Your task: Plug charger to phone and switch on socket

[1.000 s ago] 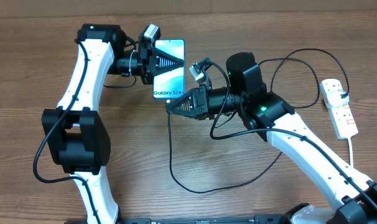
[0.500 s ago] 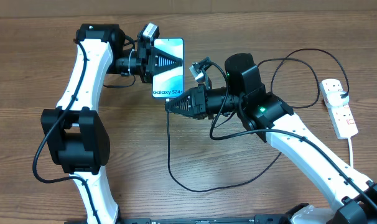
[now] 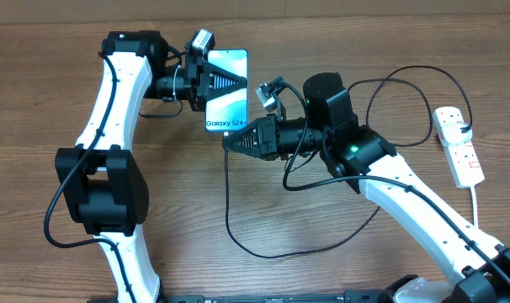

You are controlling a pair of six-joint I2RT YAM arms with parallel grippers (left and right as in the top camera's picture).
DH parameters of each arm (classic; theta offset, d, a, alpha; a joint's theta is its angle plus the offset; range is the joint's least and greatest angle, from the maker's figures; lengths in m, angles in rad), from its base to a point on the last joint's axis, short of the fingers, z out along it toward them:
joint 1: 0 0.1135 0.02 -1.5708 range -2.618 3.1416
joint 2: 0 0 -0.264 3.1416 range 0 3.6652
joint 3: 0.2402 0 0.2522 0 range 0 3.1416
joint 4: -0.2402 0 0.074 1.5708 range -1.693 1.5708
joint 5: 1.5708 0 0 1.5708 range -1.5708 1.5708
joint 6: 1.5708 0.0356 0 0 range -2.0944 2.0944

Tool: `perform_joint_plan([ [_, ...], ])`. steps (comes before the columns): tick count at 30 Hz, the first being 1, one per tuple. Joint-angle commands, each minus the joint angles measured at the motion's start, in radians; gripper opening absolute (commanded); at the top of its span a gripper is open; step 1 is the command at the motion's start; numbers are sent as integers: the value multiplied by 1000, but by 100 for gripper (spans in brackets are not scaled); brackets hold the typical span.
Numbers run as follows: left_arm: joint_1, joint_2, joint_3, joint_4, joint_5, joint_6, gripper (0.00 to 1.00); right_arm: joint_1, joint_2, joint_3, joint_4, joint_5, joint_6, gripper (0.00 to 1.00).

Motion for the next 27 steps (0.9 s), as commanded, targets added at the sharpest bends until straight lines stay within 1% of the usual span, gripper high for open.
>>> perform_joint_plan([
  [1,-55,-34,14,-21,18,46,4,-22,-2,15,63,181,5,4],
  [2,-55,-34,14,-21,18,46,4,-22,-2,15,70,181,5,4],
  [4,-55,-34,14,-21,18,46,4,-22,-2,15,73,180,5,8],
  [5,-55,-34,14,-21,18,46,4,-22,-2,15,72,176,4,8],
  [7,-55,-34,14,-21,18,46,4,-22,-2,15,72,157,4,4],
  [15,-55,-34,14,3,18,47,4,-22,-2,15,62,128,3,4],
  [21,-55,-34,14,20,17,109,4,-22,-2,15,61,140,-1,4],
  [25,-56,-34,14,19,18,106,4,-22,-2,15,53,158,0,4],
  [27,-56,-34,14,19,18,73,4,-22,-2,15,47,163,0,4],
])
